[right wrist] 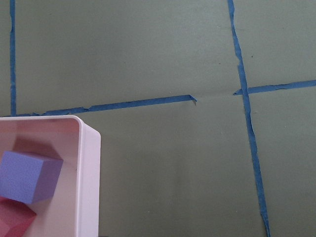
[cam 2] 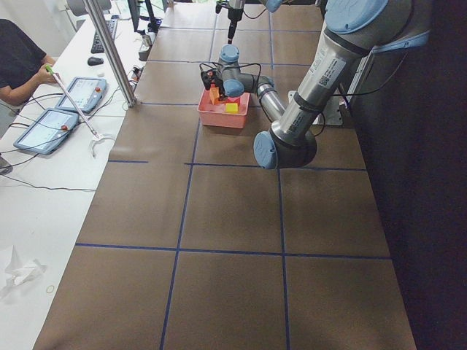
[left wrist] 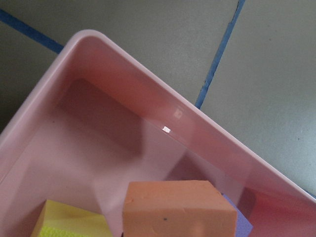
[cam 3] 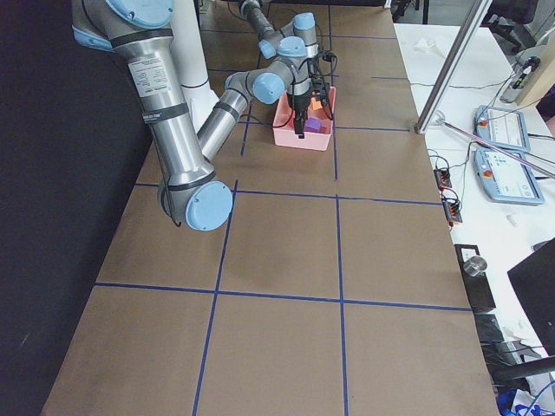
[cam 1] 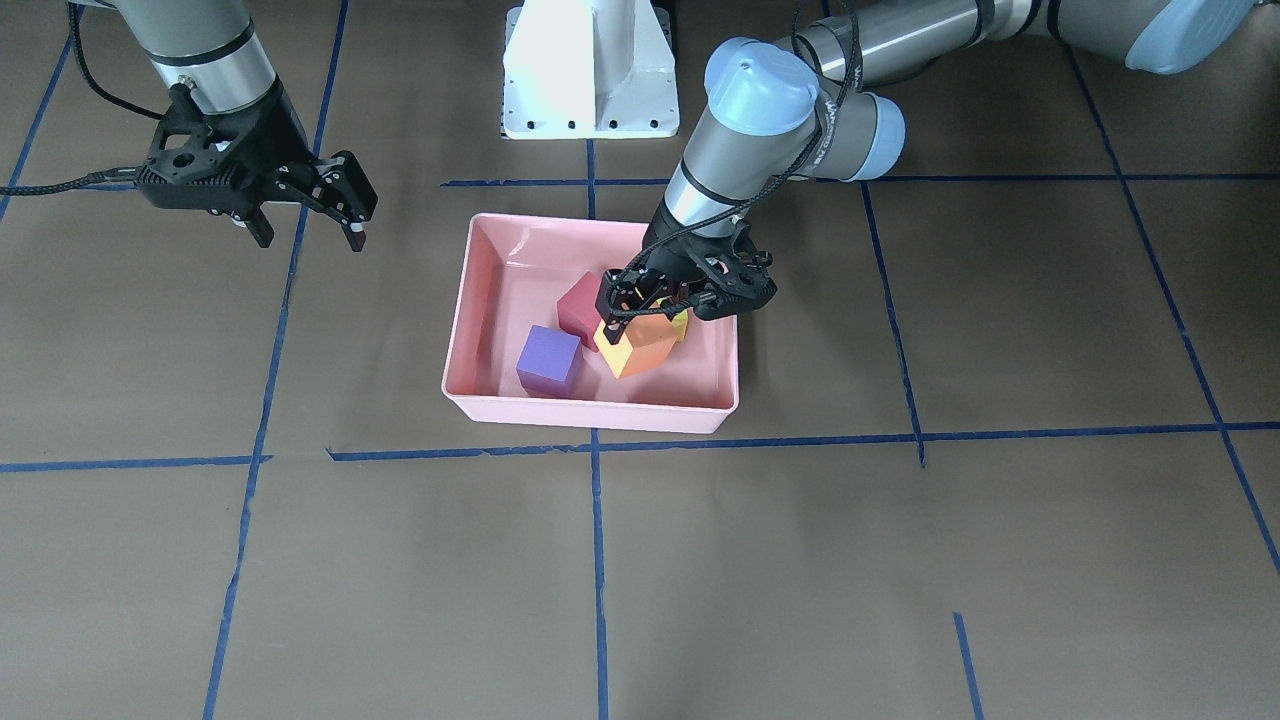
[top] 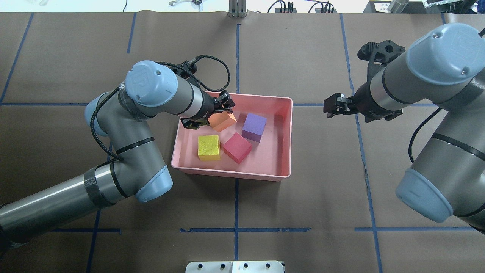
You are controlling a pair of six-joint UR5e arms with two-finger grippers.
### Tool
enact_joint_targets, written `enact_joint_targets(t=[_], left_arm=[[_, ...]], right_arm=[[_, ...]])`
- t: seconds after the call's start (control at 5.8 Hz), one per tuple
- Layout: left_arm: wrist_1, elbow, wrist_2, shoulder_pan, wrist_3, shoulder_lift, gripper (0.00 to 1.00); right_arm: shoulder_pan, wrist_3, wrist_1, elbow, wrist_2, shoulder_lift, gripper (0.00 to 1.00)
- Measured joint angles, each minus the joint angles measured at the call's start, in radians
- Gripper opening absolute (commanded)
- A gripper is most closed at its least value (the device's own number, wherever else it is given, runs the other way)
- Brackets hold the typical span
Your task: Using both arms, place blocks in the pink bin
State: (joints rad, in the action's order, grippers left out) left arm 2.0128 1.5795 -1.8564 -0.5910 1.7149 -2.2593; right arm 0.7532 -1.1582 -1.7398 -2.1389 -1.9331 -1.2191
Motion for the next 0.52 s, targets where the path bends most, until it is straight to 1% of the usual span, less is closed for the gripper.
enact_joint_targets(t=[0.17, 0.34, 0.52], left_arm=[[-0.003, 0.021, 0.008, -0.002, -0.019, 0.002, 1.0], [-0.007, 0.072, 0.011, -0.007, -0.026, 0.023, 1.0], [-0.009, 0.158, 0.01, -0.018, -0.031, 0.08, 1.0]], right_arm=[[0.0, 0.0, 0.0, -0.003, -0.002, 0.0, 1.0], [0.002, 0.0, -0.001, -0.015, -0.005, -0.004, 1.0], [0.005, 0.0, -0.004, -0.043, -0.008, -0.025, 1.0]])
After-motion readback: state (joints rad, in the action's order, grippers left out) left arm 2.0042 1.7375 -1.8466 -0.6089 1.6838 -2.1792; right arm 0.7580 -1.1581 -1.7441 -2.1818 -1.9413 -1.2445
